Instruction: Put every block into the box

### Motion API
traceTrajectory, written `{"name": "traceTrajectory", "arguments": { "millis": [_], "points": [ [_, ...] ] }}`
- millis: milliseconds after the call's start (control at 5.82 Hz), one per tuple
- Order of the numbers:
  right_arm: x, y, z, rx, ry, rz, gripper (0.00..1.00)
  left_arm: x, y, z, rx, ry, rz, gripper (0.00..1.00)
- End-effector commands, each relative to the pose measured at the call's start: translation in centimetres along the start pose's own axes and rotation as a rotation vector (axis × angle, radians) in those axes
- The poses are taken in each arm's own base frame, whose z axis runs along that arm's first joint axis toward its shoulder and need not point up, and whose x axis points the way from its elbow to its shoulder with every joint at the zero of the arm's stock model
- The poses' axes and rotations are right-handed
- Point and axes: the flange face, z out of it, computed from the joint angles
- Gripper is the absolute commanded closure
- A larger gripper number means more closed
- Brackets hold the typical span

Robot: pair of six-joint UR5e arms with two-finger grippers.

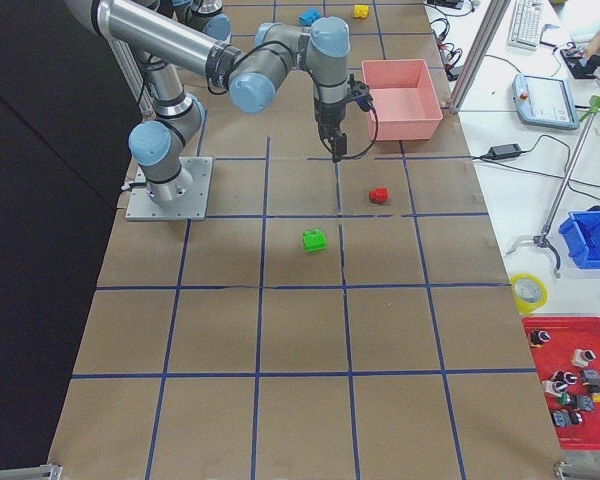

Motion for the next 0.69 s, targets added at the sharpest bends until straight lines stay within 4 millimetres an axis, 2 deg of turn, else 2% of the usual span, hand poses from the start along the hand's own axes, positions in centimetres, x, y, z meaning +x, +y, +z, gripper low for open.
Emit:
{"name": "traceTrajectory", "arguments": {
  "millis": [0, 172, 344, 516],
  "points": [
    [6.4, -1.0, 7.2, 0.022, 0.042, -0.103, 0.0, -2.7, 1.5, 3.2, -0.065, -0.01, -0.251, 0.0],
    [8.6, 0.9, 11.6, -0.007, 0.002, -0.097, 0.0, -3.0, 2.5, 4.9, -0.1, -0.011, -0.265, 0.04],
    [9.5, 2.9, 15.4, 0.026, -0.018, -0.058, 0.0, -2.5, 3.0, 7.3, -0.092, 0.019, -0.267, 0.05],
    [8.6, 4.1, 17.9, 0.017, -0.031, -0.069, 0.0, -2.4, 3.3, 10.0, -0.088, 0.022, -0.269, 0.05]
  ]
}}
